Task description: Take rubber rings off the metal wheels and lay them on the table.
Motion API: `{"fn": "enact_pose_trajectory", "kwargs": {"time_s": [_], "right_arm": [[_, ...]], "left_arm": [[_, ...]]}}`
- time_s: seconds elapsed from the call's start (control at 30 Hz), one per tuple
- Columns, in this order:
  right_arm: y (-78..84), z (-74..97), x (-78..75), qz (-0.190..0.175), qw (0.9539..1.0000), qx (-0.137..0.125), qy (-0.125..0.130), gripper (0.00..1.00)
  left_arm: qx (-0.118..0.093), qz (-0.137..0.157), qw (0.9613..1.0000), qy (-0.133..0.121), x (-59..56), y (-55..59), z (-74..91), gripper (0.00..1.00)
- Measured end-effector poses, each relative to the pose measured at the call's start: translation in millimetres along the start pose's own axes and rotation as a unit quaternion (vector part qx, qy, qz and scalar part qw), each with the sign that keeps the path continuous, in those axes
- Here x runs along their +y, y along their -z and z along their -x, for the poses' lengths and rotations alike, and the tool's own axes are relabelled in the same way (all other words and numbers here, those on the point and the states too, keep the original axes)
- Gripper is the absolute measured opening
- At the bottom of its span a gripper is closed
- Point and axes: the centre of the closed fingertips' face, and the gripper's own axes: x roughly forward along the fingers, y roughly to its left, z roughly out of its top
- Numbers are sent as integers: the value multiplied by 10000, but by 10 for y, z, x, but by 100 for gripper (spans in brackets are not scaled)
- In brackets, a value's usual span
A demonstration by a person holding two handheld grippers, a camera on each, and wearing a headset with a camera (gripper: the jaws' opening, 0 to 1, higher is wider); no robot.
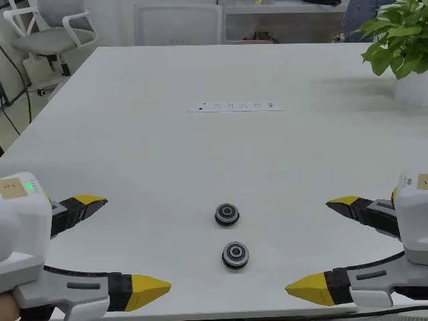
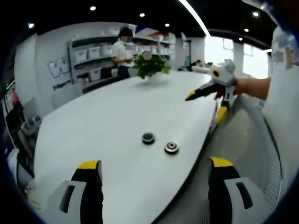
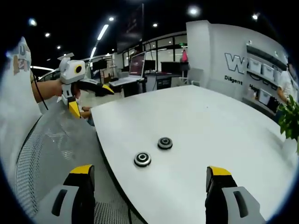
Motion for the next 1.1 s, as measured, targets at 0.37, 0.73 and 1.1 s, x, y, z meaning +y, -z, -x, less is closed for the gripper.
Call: {"fn": "enact_pose_trajectory", "kwargs": {"time_s": [0.37, 0.73, 1.1], "right_arm": [[15, 10, -12, 0, 10000, -42, 4, 99], [8, 20, -47, 37, 10000, -57, 20, 99], [5, -2, -63, 81, 10000, -53, -15, 99]], "left_arm": [[-17, -29, 10000, 92, -22, -12, -41, 94], [-48, -34, 9999, 123, -19, -21, -50, 94], [-41, -49, 9999, 147, -7, -21, -61, 93]]}}
